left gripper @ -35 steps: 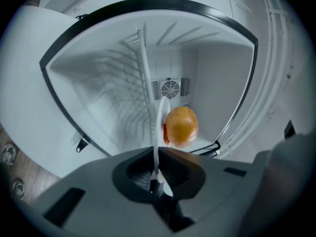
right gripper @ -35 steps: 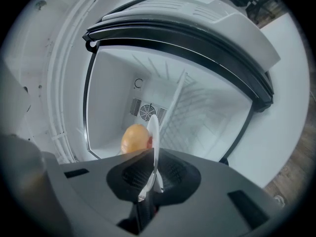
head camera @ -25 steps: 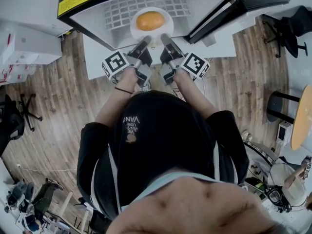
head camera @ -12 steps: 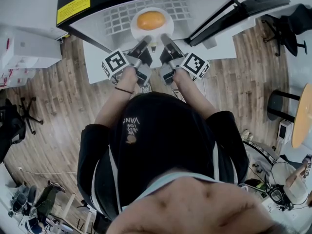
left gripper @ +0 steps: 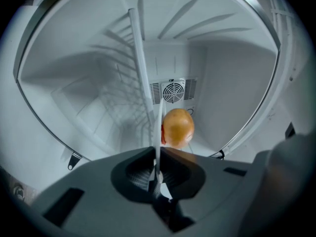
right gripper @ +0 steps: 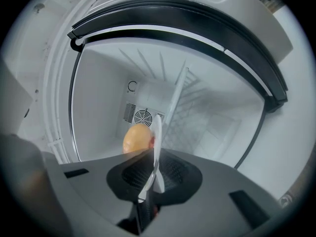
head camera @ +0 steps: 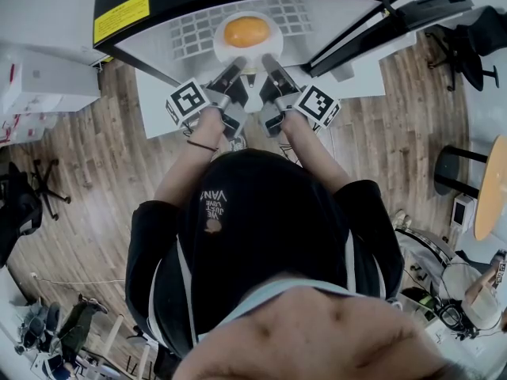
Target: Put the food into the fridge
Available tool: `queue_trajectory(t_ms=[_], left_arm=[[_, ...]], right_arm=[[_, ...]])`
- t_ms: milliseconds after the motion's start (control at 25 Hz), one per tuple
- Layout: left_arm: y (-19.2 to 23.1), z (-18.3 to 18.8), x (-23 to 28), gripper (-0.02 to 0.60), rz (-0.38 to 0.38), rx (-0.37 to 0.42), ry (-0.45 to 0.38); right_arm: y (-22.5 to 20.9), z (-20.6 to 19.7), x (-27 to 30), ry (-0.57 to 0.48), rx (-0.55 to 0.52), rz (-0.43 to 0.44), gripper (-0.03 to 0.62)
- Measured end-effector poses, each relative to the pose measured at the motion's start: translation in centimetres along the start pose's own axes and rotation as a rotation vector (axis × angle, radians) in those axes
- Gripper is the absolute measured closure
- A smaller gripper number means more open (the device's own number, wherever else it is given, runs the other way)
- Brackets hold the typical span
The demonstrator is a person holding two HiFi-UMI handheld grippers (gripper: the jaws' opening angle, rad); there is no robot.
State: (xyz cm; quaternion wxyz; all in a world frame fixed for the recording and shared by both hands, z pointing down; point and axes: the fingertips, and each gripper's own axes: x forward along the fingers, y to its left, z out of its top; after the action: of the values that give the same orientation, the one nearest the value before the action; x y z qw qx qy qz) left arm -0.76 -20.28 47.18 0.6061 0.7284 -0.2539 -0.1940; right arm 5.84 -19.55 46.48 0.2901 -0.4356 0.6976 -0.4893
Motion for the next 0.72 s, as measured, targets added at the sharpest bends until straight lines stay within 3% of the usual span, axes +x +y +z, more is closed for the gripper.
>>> queue_trajectory(t_ms=[200,360,720], left_arm=[[-0.5,-0.1,0.3,0.549,-0.023,-0.003,0.000],[-0.8,-0.1,0.5,0.549,-0.045,-0.003,-0.002],[-1.7,-0.2,1.1,0.549,-0.085,-0.016,0.003]], right_arm=[[-0.6,0.4,-0.4,-0.004,-0.024,-0.037,0.568],[0.0,0.7,-0.3,-0.013,-0.018,0.003,0.562],[0.2,1.6,-0.4,-0.025,-0.055,0.010,0.553]])
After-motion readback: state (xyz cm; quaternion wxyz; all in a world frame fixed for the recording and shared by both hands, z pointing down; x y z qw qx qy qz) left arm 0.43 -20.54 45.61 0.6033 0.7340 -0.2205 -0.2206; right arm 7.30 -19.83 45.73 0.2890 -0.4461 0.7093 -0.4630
